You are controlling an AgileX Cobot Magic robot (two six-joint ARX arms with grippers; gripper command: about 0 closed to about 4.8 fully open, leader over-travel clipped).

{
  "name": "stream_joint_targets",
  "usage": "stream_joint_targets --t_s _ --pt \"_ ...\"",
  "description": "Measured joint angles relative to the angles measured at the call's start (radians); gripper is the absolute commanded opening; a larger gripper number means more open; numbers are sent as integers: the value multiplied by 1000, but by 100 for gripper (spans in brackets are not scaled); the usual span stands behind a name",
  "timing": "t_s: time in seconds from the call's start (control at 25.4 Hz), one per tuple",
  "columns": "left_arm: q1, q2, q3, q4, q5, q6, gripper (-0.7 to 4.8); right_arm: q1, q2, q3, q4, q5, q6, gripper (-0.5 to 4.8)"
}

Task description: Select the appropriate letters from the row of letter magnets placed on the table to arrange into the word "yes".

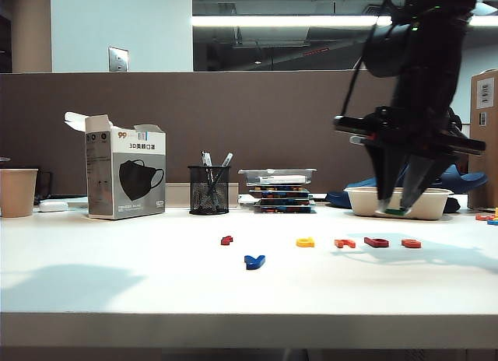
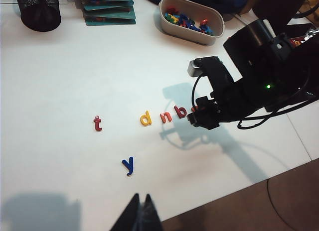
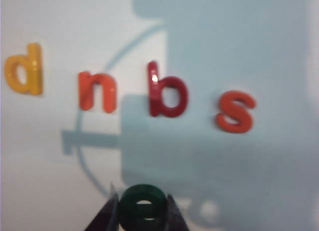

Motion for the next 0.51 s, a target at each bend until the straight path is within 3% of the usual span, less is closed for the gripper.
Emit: stream_joint_targets --t_s 0.51 --pt "0 0 0 0 0 0 -5 165 0 0 2 58 140 85"
